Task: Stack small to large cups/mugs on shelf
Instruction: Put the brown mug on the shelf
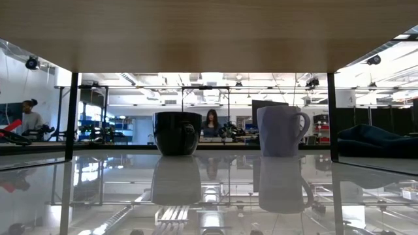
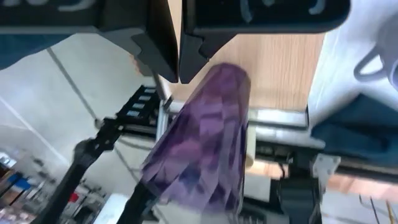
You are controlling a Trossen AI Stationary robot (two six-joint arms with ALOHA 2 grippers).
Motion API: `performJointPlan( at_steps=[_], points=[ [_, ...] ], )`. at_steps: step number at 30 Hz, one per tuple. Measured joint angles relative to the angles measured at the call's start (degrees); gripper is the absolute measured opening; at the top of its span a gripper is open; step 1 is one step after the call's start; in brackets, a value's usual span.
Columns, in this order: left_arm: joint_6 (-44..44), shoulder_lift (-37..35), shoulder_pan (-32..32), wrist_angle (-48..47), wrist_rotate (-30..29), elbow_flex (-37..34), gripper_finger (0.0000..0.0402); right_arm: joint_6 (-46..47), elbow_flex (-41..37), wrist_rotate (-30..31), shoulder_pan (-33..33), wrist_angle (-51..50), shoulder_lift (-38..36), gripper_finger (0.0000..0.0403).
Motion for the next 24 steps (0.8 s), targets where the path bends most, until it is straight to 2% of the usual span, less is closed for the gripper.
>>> performJointPlan(
  at_steps=[3,10,14,24],
  points=[
    [-0.1,-2.5,0.0,0.2,0.0,0.0,0.0,0.8,-1.7,-1.1,0.0,0.0,-1.1,0.0138],
    [-0.2,-7.7,-0.1,0.2,1.6,-2.7,0.0,4.7,-8.4,-9.7,1.6,0.0,-4.0,0.0123],
    [-1.7,-10.6,-0.4,0.7,1.8,-6.9,0.0,11.9,-14.0,-10.6,5.1,0.0,-7.7,0.0116],
    [-3.1,-14.6,-0.3,10.8,0.2,-17.3,0.0,35.0,-30.7,-11.7,17.8,-0.1,-16.1,0.0115]
  ],
)
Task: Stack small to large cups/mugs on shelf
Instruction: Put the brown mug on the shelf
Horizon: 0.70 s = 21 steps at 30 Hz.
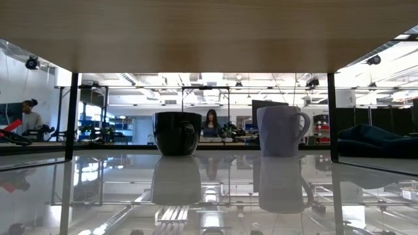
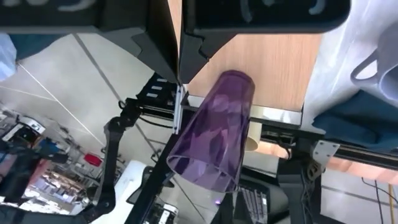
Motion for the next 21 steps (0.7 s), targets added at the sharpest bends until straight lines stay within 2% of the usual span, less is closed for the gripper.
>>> performJointPlan(
  at_steps=[7,15,21],
  points=[
    [0.0,-0.7,0.3,1.7,-1.6,-1.6,0.0,9.7,-7.8,-2.1,5.0,0.0,-2.5,0.0138],
    [0.0,-0.8,0.9,1.4,-2.3,-2.3,0.0,12.0,-13.3,-1.9,5.2,0.1,-2.6,0.0171],
    [0.2,-0.8,1.0,1.4,-2.3,-2.3,0.0,12.9,-17.8,-1.9,5.2,2.5,-2.6,0.0175]
  ],
)
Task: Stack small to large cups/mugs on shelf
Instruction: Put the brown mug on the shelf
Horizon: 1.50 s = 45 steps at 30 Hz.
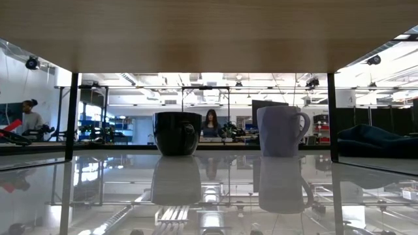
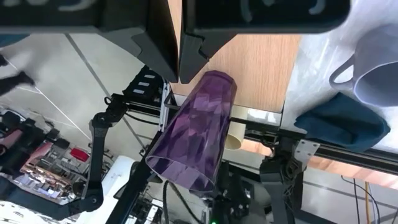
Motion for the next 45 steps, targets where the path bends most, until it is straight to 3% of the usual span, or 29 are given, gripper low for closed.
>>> performJointPlan(
  at_steps=[9,21,29,39,45],
  points=[
    [0.0,0.0,0.0,-0.1,0.0,-0.5,0.0,-0.1,-8.3,0.0,0.0,8.5,0.1,0.0176],
    [-0.2,0.0,0.1,-0.1,-0.3,-0.7,0.0,-0.7,-13.2,0.2,0.0,9.0,0.0,0.0163],
    [-0.3,0.0,0.1,0.0,-0.3,-0.8,0.0,-2.9,-14.2,0.0,0.0,12.2,0.0,0.0118],
    [-0.3,0.2,0.1,-0.1,-0.4,-0.8,0.0,-4.5,-14.2,-1.1,0.0,13.6,0.0,0.0015],
    [-0.3,0.2,0.1,-0.1,-0.4,-0.8,0.0,-6.5,-13.6,-3.0,0.0,14.3,0.0,0.001]
  ],
)
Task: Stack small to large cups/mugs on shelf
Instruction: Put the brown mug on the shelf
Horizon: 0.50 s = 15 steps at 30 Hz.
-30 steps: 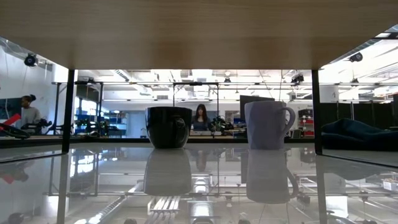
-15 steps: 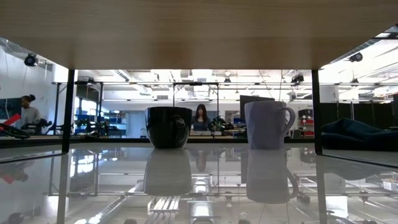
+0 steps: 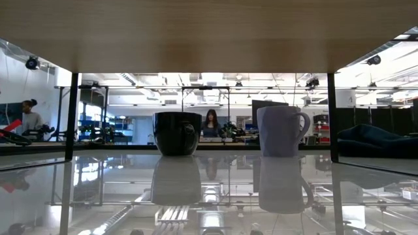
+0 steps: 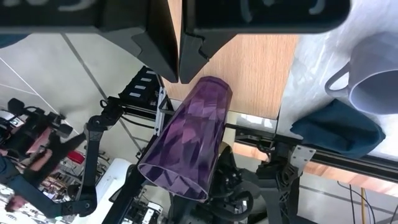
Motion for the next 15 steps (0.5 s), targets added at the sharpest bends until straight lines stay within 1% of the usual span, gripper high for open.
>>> performJointPlan(
  at_steps=[4,8,12,15],
  points=[
    [0.0,0.0,0.0,0.0,0.0,0.0,0.0,-0.2,4.3,0.1,0.0,0.3,0.0,0.0009],
    [0.0,0.0,0.0,0.0,0.0,0.0,0.0,-0.2,11.7,0.1,0.1,0.2,1.2,0.0009],
    [0.0,0.0,0.0,0.0,0.0,0.0,0.0,-2.6,20.9,-0.9,0.4,-0.9,5.3,0.0009],
    [0.0,0.0,0.0,0.0,-0.1,0.0,0.0,-5.4,28.9,-3.5,0.6,-6.4,10.2,0.0009]
  ],
)
